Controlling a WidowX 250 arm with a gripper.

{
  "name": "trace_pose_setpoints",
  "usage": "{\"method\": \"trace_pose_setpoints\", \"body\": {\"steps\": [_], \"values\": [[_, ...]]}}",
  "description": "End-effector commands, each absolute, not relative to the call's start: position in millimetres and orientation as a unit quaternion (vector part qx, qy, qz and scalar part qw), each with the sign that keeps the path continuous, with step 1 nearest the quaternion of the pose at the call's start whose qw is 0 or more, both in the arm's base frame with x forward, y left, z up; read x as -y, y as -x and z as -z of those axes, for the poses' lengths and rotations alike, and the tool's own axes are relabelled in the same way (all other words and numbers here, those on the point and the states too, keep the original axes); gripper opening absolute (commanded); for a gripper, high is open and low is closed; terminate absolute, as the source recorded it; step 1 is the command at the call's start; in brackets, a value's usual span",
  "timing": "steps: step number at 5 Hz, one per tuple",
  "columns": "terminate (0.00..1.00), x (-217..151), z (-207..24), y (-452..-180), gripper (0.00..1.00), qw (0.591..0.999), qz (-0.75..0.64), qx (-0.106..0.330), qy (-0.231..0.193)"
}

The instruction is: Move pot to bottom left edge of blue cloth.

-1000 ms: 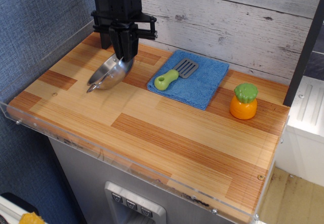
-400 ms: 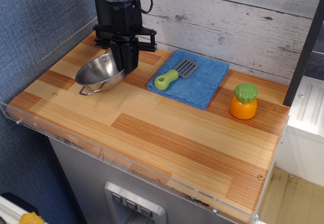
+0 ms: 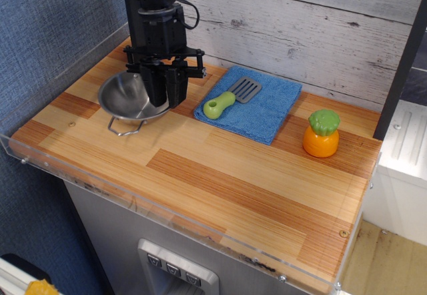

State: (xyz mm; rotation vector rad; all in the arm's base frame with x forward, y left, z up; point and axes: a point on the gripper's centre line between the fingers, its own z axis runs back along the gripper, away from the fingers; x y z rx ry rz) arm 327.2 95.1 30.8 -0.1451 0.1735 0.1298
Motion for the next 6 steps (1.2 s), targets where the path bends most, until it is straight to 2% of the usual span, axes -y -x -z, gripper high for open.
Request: {"method": "trace_pose_setpoints", "body": {"steps": [1,2,3,4,6], "values": [[0.0,-91.2,-69.6,-331.1,1.0,0.998,-0.04,-0.023,0.038],[0.0,-76.4,-110.2,-327.5,1.0,0.999,-0.029,0.043,0.009],[0.0,-57.1,-137.6,-319.9,1.0,0.995,0.005,0.098,0.014],[0.0,-36.9,-144.8,-319.7,1.0,0.992,0.051,0.115,0.026],[0.0,-26.3,-140.6,-317.9,1.0,0.993,0.068,0.098,0.007]]}}
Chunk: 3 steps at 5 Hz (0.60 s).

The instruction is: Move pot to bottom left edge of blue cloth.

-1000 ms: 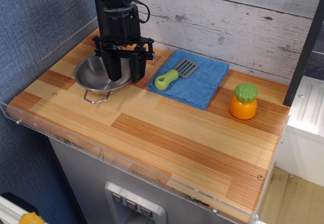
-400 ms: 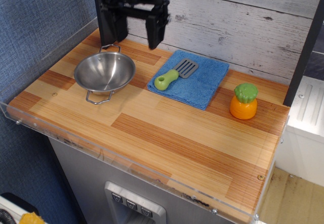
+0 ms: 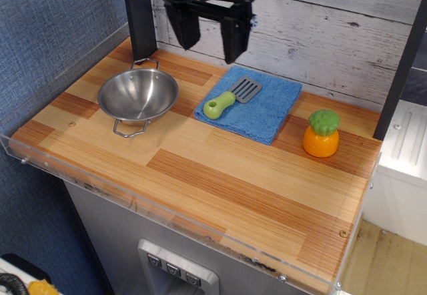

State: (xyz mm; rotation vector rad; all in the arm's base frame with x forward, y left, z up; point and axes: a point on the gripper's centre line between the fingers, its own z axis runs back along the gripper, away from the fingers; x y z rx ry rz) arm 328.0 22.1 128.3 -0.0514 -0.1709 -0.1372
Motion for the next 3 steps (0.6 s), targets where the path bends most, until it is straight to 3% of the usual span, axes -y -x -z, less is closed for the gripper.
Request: {"method": "trace_pose_setpoints", "body": {"steps": [1,2,3], "values": [[0.0,-26.9,-142.0,-316.1,1.0,0.993,0.063,0.096,-0.009],[0.0,-24.9,-143.5,-315.6,1.0,0.994,0.06,0.095,-0.013],[0.0,-26.8,-144.9,-319.7,1.0,0.992,0.117,0.049,-0.008]]}}
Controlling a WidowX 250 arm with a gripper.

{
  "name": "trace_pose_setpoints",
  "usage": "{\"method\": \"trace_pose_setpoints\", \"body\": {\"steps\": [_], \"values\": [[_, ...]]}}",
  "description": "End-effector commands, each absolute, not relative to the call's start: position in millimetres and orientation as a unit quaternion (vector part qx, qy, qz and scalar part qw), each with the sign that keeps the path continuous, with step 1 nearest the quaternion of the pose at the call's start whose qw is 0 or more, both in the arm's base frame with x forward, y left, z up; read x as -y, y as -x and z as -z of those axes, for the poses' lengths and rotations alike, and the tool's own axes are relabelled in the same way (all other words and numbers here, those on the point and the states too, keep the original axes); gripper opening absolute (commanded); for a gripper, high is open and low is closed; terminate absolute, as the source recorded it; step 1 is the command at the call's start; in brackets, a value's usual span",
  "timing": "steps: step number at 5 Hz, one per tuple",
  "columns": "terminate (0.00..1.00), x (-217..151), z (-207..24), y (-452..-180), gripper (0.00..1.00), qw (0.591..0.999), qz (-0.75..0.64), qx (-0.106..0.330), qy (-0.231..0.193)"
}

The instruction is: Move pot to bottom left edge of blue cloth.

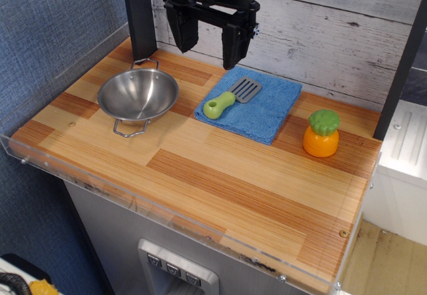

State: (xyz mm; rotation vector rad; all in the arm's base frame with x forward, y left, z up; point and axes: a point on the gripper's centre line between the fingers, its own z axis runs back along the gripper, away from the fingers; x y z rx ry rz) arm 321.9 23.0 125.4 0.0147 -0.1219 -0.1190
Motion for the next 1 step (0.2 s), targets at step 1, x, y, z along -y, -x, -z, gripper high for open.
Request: {"method": "trace_pose_setpoints", "body": {"steps": [1], "values": [[1.0,-26.8,-144.9,-319.7,1.0,0.992,0.117,0.049,-0.008]]}}
